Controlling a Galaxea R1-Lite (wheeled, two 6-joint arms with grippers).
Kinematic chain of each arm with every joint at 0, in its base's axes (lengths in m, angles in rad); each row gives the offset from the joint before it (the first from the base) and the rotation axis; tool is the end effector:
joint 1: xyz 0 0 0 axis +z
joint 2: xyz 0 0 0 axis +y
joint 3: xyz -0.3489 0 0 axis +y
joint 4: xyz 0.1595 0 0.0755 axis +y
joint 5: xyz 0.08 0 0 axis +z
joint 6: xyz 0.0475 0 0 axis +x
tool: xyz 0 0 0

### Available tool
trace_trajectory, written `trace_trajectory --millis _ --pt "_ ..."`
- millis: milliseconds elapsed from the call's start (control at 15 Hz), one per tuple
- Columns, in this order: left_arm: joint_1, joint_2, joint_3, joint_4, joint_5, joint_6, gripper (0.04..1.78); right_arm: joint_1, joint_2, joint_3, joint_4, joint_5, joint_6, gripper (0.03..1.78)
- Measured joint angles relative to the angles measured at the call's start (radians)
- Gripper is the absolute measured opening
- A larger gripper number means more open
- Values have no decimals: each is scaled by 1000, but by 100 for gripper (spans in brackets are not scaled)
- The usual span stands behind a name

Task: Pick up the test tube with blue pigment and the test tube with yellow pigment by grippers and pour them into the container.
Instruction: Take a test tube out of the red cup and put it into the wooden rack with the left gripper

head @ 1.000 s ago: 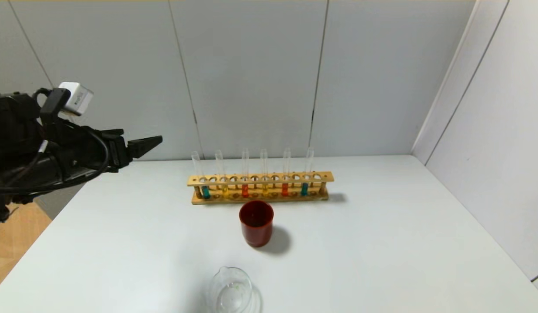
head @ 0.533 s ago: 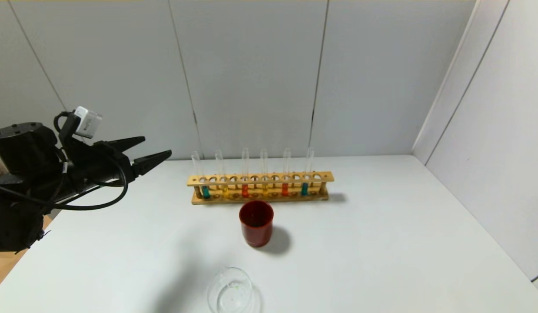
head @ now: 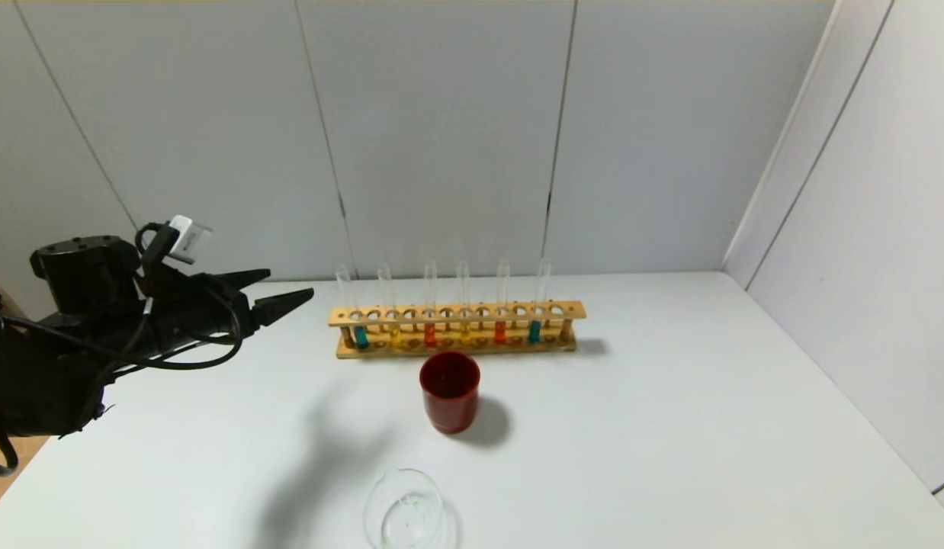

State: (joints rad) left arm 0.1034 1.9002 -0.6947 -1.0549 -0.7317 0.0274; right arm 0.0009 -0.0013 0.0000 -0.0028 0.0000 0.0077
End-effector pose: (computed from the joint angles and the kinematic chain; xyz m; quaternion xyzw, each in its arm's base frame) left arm 0.3558 0.0050 0.1908 -0.0175 0.0645 -0.3090 0.9487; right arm -0.0620 -0.0001 0.0758 0.0039 -0.0020 0.0005 1.0000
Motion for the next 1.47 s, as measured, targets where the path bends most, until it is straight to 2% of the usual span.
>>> trace_trajectory --millis 133,400,800,1133,1467 --pt "-17 40 -25 -13 12 1 175 0 0 0 0 0 0 175" --pt "-82 129 -39 -130 83 1 175 0 0 0 0 0 0 175" --pt "-118 269 -59 -278 89 3 175 0 0 0 0 0 0 175" --pt "-124 335 -104 -270 88 2 175 0 0 0 0 0 0 175" --pt "-126 358 -192 -196 88 -1 175 0 0 0 0 0 0 175"
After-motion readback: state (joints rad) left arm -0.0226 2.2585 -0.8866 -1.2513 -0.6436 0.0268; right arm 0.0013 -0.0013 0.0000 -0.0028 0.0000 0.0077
